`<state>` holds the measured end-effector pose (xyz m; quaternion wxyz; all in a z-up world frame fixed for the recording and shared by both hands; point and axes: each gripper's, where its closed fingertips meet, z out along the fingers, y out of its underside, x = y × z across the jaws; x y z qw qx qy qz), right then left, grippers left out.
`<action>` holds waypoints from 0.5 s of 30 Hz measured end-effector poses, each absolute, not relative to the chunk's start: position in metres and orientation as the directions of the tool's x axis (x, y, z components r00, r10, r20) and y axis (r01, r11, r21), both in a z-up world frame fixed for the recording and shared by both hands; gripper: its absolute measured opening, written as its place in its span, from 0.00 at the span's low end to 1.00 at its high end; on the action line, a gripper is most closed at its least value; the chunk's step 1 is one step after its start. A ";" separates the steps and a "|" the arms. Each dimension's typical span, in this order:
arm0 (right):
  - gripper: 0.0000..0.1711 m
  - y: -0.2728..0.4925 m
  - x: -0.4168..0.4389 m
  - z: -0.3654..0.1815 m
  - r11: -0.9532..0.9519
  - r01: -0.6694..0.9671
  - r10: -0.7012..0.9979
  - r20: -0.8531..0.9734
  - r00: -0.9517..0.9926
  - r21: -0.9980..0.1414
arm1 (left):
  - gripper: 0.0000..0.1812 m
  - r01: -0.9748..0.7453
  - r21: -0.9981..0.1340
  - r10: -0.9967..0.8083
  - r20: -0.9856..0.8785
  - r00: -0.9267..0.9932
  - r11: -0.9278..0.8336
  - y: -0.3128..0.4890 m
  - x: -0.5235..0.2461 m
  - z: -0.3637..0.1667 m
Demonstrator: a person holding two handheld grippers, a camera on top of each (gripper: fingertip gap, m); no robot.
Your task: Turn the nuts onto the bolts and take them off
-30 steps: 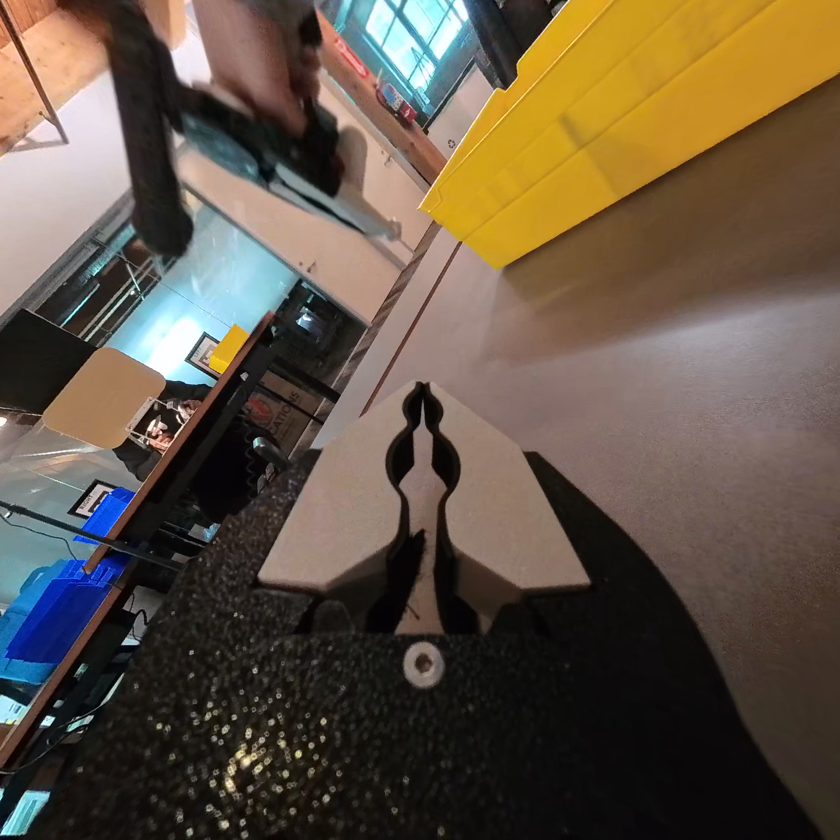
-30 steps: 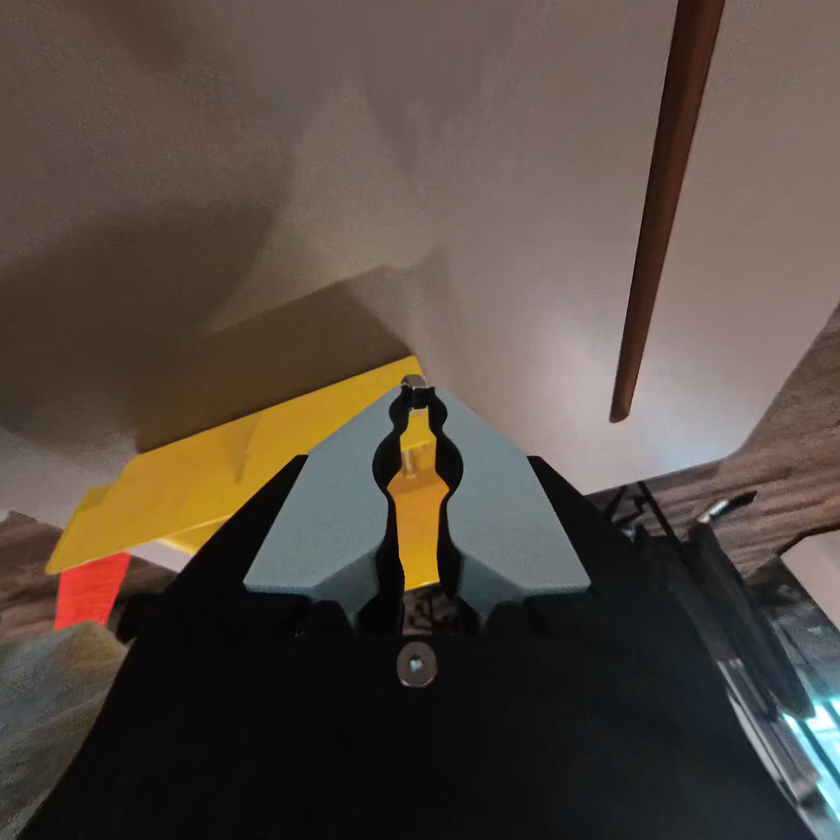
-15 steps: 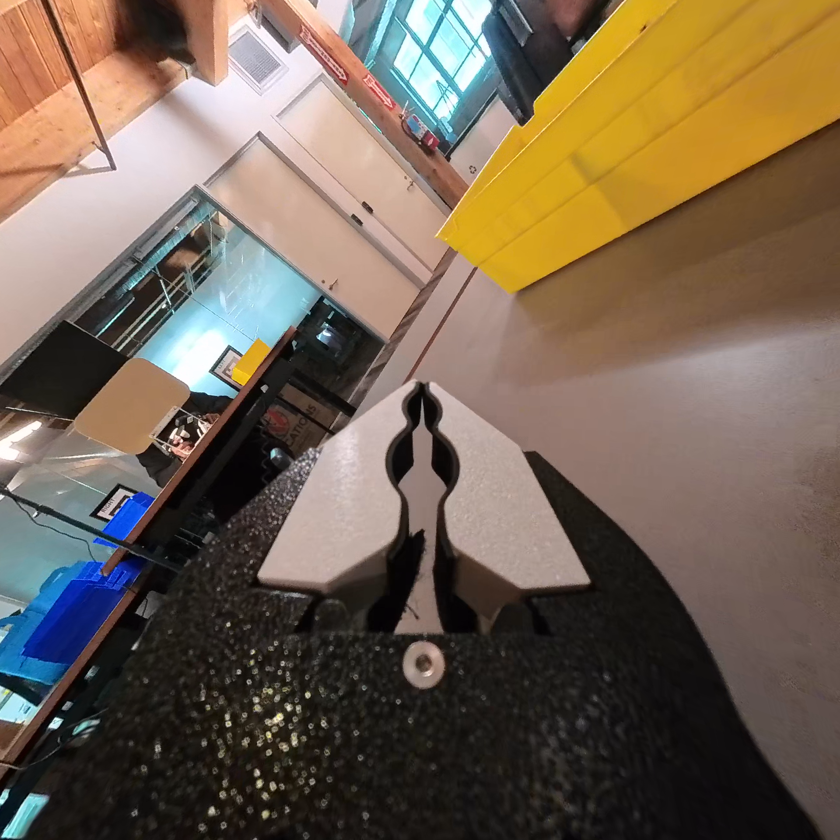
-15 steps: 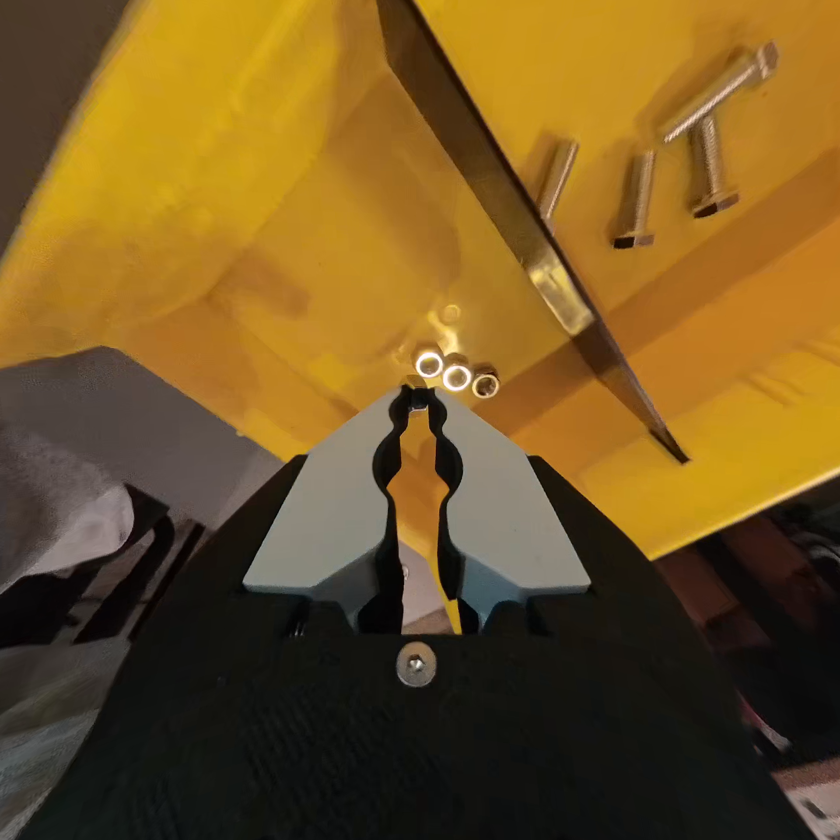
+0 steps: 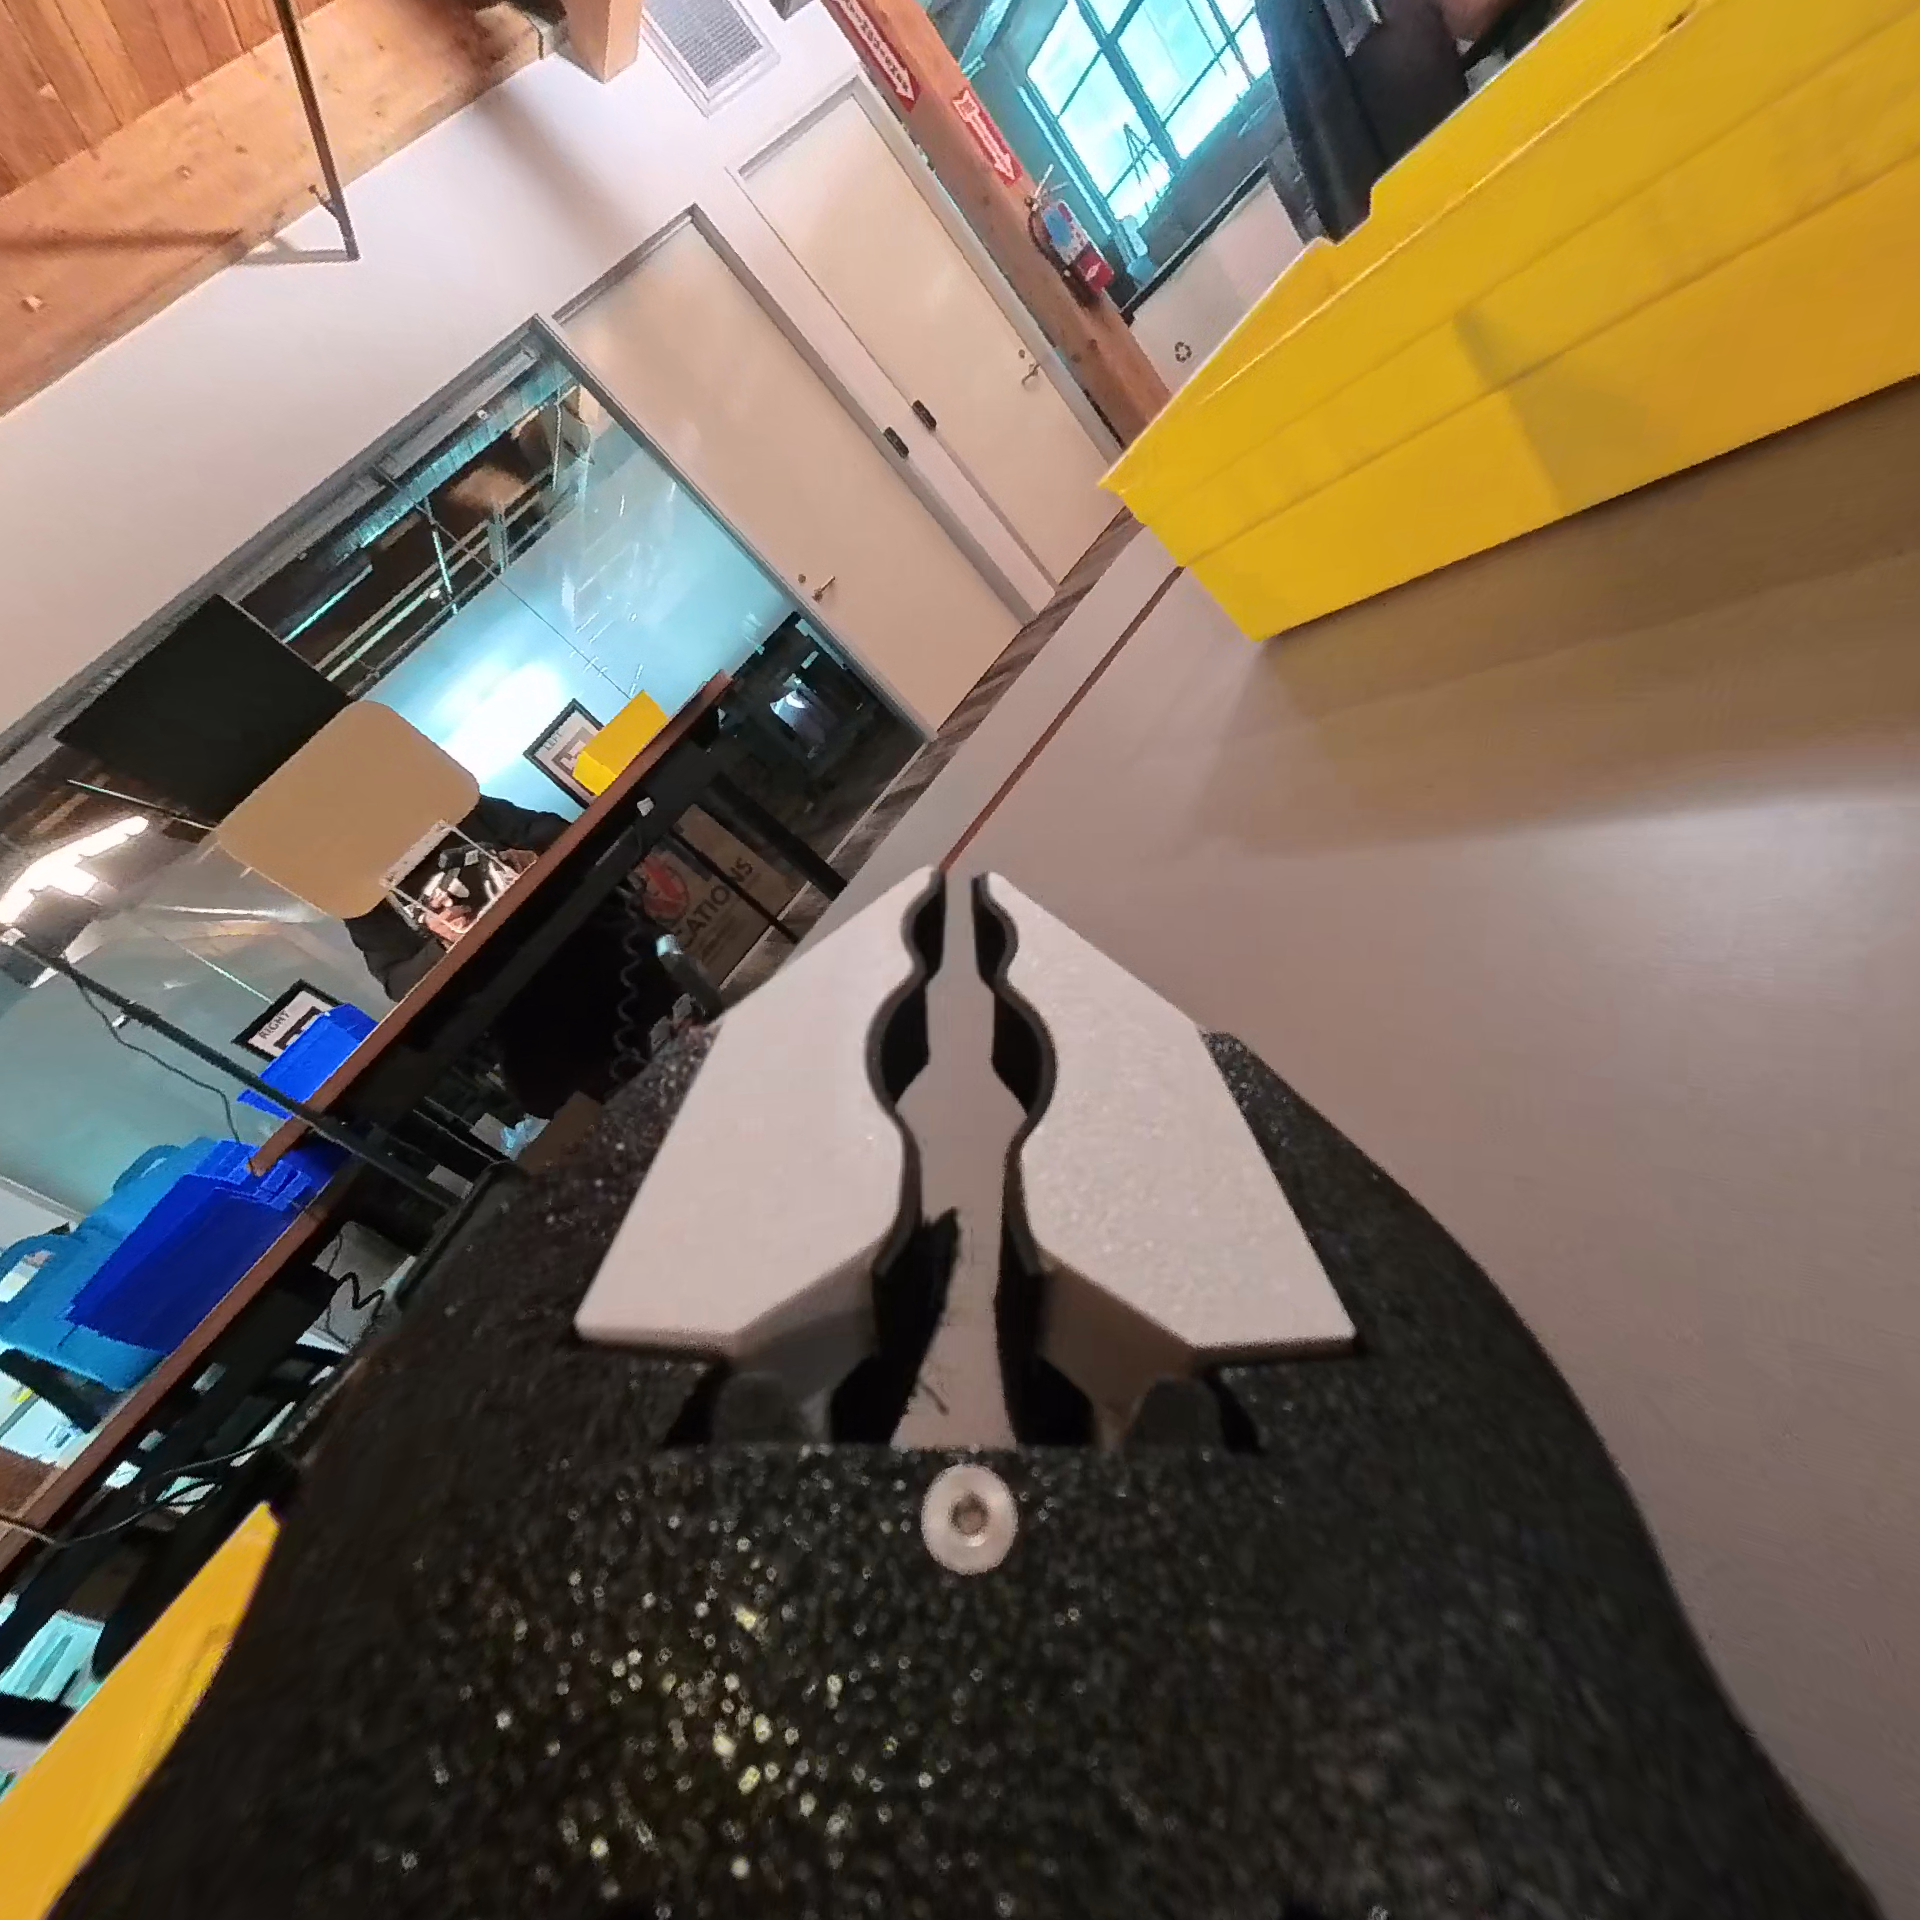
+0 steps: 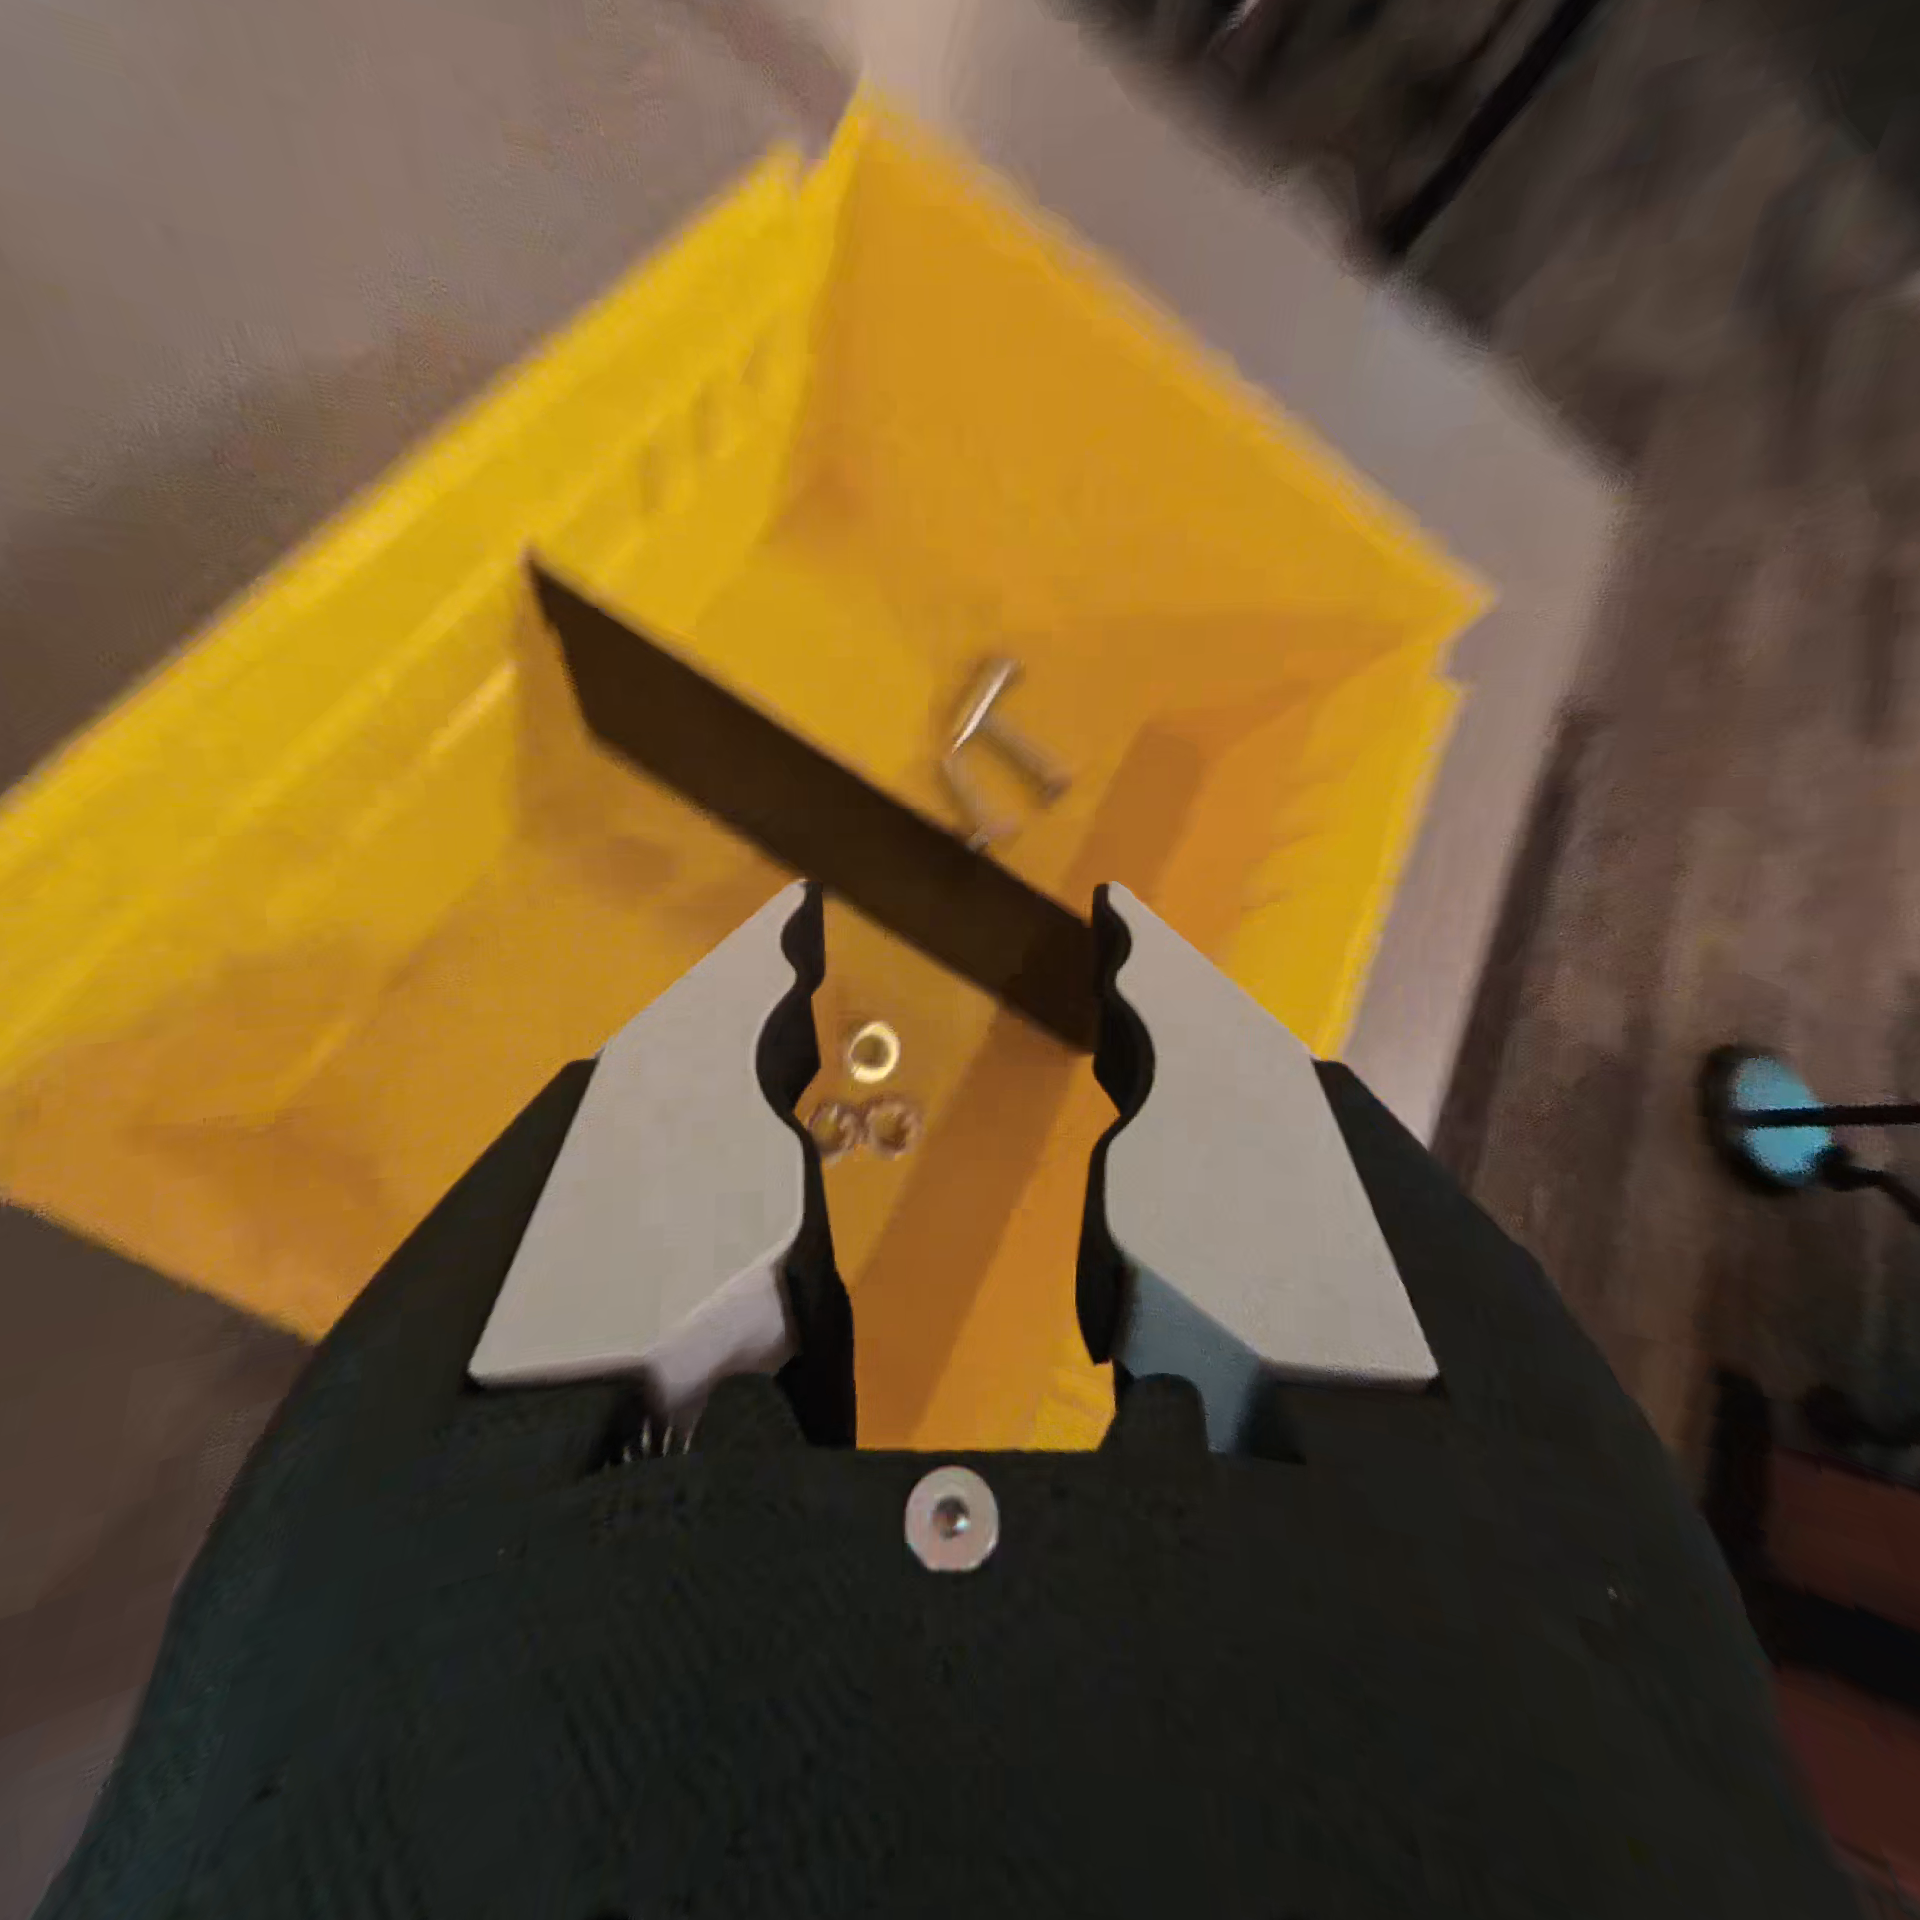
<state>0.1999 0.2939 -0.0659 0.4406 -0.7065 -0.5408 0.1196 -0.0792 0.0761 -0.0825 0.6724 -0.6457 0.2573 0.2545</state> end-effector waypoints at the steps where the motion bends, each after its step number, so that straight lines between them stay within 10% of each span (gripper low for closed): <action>1: 0.30 0.296 0.209 -0.046 -0.018 0.567 0.817 0.315 0.483 -0.824 | 0.03 -0.672 -0.739 0.019 -0.672 0.740 0.038 0.075 -0.080 -0.081; 8: 0.43 0.298 0.300 -0.018 0.028 0.268 0.546 0.239 0.803 -0.963 | 0.56 -0.402 -0.915 0.134 -0.395 0.909 0.030 0.053 -0.085 -0.044; 15: 0.93 0.328 0.324 -0.073 -0.150 0.274 0.488 0.170 0.856 -0.950 | 0.87 -0.017 -0.989 0.330 -0.065 0.942 -0.146 -0.014 -0.107 -0.033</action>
